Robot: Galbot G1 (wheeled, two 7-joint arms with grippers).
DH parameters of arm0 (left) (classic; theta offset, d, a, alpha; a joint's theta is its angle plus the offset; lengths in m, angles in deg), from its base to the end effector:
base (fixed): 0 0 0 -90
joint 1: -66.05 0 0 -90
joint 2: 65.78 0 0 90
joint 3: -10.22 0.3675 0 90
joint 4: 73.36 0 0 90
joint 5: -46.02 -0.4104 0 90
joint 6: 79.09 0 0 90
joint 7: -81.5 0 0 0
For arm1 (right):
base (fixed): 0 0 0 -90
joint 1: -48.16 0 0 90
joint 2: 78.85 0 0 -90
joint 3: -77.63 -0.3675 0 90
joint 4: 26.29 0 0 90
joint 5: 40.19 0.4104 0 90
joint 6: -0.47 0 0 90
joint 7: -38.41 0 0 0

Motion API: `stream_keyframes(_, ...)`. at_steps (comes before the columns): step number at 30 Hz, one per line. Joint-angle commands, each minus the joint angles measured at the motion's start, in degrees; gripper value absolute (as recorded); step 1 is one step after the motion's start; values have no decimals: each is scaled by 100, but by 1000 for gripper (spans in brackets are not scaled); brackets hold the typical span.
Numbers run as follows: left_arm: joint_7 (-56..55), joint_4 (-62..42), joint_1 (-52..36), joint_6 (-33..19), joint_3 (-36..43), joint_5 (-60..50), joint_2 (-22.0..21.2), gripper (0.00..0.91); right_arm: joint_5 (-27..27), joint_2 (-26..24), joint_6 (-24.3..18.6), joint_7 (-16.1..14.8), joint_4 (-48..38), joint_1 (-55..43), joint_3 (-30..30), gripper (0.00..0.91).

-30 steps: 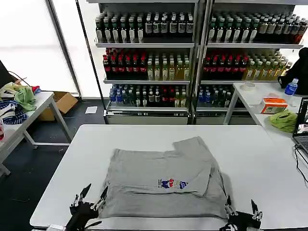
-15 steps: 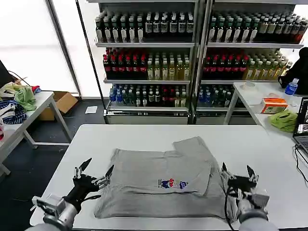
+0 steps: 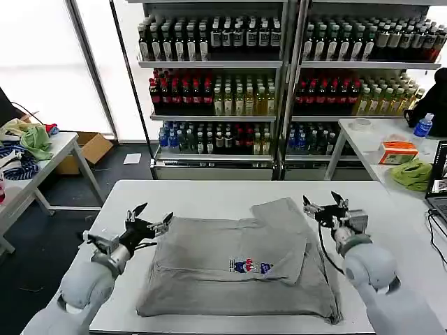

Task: Fold and organize the clothes.

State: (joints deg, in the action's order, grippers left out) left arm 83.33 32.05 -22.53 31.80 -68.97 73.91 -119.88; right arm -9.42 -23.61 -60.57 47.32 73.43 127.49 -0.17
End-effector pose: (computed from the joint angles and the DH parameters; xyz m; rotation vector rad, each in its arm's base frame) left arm 0.3822 0.0914 -0.2624 -0.4469 -2.8387 -0.2290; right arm 0.4429 -0.0998 -0.2154 0.1201 -2.8523 0.2331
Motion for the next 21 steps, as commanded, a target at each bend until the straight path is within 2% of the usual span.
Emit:
stream_keyframes(1, -201, -2032, -1729, 103, 914, 251, -154, 907, -692, -10, -260, -744, -2026, -1517, 693, 907)
stream_keyframes(3, -240, -2197, -1773, 178, 955, 195, -230, 907, -943, 204, -592, -878, -2527, -1813, 896, 907)
stream_keyframes(5, -263, -2268, -1790, 274, 990, 150, -233, 907, -1019, 305, -770, -1141, -2843, -2025, 1021, 907)
stream_keyframes(7, -259, -2285, -1798, 317, 1001, 120, -237, 907, -1047, 332, -740, -1315, -2946, -2159, 1104, 907)
stream_keyframes(8, -257, -2285, -1800, 350, 997, 124, -240, 907, -1044, 332, -641, -1590, -3081, -2237, 1166, 907)
stream_keyframes(10, -244, -2285, -1803, 413, 985, 128, -248, 907, -1144, 317, -461, -1837, -3248, -2378, 1327, 907)
stream_keyframes(13, -231, -2335, -1808, 447, 962, 127, -269, 907, -1285, 326, -356, -2073, -3379, -2449, 1427, 907)
stream_keyframes(16, -228, -2392, -1779, 436, 904, 106, -324, 907, -1294, 470, -340, -2062, -3513, -2426, 1385, 907)
stream_keyframes(21, -221, -2288, -1621, 409, 795, -47, -329, 907, -1029, 831, -354, -1715, -3502, -2193, 1134, 907)
